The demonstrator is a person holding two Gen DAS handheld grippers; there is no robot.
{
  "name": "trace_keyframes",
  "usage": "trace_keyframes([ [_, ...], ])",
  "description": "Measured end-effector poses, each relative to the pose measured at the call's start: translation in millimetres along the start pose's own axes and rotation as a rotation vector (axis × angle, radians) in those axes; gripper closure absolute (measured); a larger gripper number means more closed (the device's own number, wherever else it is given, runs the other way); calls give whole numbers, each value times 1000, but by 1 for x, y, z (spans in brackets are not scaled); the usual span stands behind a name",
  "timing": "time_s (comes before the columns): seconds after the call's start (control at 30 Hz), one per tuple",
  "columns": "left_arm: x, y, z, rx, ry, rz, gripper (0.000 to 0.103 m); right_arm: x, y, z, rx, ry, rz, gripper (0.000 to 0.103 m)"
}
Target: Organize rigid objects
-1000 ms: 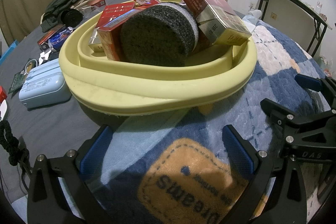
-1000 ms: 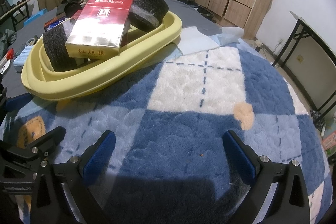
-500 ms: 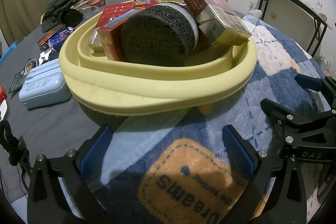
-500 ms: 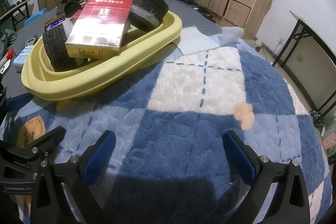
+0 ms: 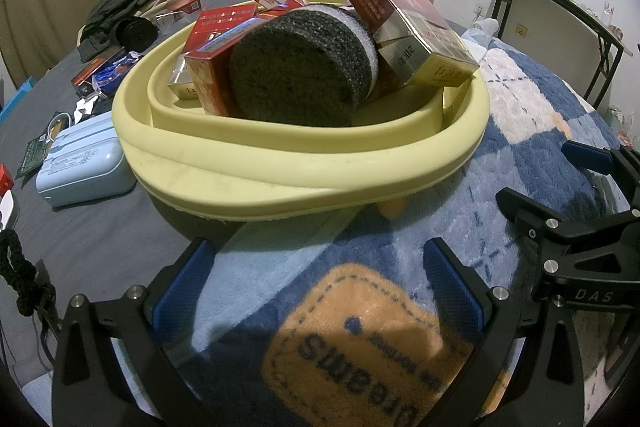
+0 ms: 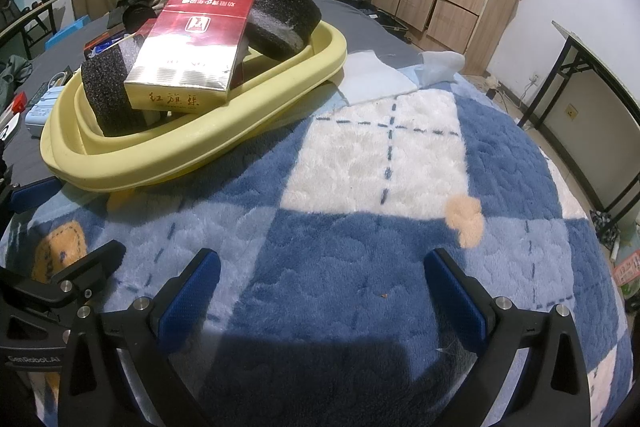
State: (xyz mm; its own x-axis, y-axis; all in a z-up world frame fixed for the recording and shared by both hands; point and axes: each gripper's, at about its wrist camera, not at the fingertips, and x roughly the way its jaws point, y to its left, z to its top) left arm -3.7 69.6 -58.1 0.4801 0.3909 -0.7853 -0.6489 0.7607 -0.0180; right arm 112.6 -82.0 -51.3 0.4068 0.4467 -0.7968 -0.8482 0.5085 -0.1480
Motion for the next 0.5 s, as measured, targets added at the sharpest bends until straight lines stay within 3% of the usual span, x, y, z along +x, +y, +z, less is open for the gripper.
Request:
trace_keyframes([
  [0.5,-1,1,0,0,0,0,0,0,0,0,1,0,1,0],
])
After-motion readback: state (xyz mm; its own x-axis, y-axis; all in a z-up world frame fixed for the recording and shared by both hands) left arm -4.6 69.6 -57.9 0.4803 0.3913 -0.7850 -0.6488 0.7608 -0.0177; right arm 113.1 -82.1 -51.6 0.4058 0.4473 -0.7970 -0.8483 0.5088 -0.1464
